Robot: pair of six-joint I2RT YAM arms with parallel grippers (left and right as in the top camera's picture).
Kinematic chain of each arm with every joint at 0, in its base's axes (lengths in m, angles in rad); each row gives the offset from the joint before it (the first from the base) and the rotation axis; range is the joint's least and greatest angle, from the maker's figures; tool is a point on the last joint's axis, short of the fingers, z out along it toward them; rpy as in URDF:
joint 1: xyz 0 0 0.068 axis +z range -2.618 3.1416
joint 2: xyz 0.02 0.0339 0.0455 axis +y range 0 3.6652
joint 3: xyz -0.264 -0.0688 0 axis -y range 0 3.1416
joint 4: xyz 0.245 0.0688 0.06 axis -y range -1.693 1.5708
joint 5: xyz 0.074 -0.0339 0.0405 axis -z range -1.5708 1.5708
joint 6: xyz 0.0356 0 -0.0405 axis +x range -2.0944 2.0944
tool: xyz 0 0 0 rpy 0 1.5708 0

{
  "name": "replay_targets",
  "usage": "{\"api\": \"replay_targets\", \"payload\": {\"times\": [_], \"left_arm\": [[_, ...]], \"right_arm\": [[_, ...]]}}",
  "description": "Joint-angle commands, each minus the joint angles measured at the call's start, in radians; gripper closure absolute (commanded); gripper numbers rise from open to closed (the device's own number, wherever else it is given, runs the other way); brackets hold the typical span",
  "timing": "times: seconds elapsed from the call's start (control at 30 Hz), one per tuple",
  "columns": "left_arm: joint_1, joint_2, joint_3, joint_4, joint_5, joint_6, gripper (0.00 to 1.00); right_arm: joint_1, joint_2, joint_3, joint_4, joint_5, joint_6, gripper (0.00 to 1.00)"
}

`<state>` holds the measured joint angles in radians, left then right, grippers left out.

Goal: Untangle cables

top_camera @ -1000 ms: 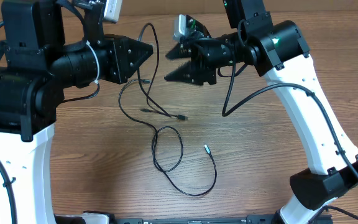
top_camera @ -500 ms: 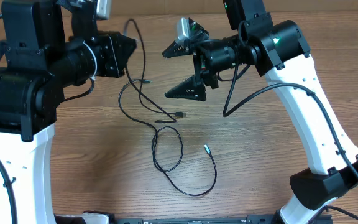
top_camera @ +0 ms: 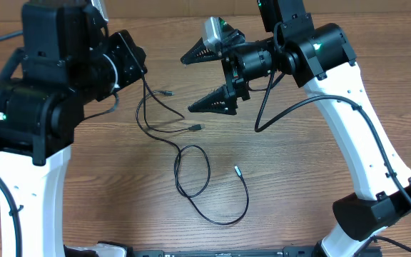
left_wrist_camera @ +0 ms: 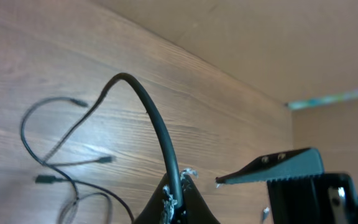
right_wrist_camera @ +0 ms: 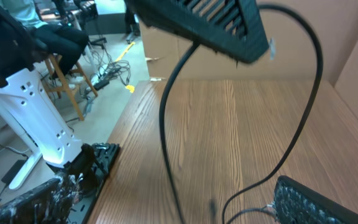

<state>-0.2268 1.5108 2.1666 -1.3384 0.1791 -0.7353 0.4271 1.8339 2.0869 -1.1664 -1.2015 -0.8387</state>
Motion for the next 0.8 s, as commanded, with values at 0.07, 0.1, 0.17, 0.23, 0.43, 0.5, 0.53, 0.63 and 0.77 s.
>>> {"api": "replay_targets", "payload": {"times": [0.07, 0.1, 0.17, 0.23, 0.43, 0.5, 0.53, 0.63, 0.77], "left_arm": [[-0.064, -0.006, 0.022, 0.011, -0.058, -0.190, 0.96], [-0.074, -0.006, 0.022, 0.012, -0.065, -0.224, 0.96], [-0.089, -0.006, 0.022, 0.011, -0.092, -0.278, 0.96], [-0.100, -0.006, 0.022, 0.010, -0.113, -0.326, 0.96], [-0.135, -0.001, 0.022, 0.007, -0.204, -0.415, 0.96], [-0.137, 0.008, 0.022, 0.006, -0.280, -0.435, 0.96], [-0.137, 0.017, 0.022, 0.006, -0.298, -0.467, 0.96], [-0.139, 0.042, 0.022, 0.011, -0.268, -0.597, 0.96], [-0.154, 0.087, 0.022, 0.058, -0.218, -0.634, 0.96]], "right_arm": [[-0.003, 0.007, 0.007, 0.007, -0.031, -0.001, 0.00], [-0.003, 0.007, 0.007, 0.008, -0.031, 0.000, 0.00], [-0.002, 0.007, 0.007, 0.009, -0.031, 0.000, 0.00], [-0.002, 0.007, 0.007, 0.008, -0.031, 0.000, 0.00], [-0.002, 0.007, 0.007, 0.005, -0.032, 0.000, 0.00], [-0.002, 0.007, 0.007, 0.000, -0.031, 0.000, 0.00], [-0.002, 0.007, 0.007, -0.002, -0.031, 0.000, 0.00], [-0.002, 0.008, 0.007, 0.013, -0.009, 0.000, 0.00], [-0.002, 0.009, 0.007, 0.090, 0.109, 0.094, 0.00]]}}
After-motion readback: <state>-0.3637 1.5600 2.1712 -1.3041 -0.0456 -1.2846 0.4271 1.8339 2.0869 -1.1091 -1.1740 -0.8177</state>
